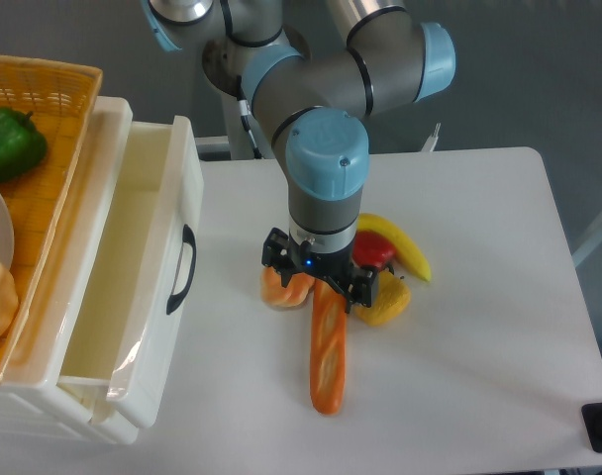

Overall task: Pick up the long bread
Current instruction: 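Lower the open gripper down over the middle of the long baguette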

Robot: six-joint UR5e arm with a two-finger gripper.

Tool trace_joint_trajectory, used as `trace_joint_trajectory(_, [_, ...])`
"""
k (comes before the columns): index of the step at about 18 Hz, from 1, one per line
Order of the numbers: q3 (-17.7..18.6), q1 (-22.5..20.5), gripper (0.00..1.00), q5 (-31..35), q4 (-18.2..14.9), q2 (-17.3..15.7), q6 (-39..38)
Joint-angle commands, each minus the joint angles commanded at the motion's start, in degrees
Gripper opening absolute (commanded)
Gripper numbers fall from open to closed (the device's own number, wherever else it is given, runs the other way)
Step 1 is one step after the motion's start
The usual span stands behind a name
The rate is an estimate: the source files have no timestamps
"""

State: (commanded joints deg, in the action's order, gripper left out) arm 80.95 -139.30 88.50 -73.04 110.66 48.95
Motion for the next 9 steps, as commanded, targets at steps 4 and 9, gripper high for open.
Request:
trace_joint_trajectory(4, [0.1,0.0,1.00,0.1,1.3,0.3,0.2])
trace_joint_trajectory(9, [1.8,0.3,1.00,-0.2,7.4,3.1,-2.0])
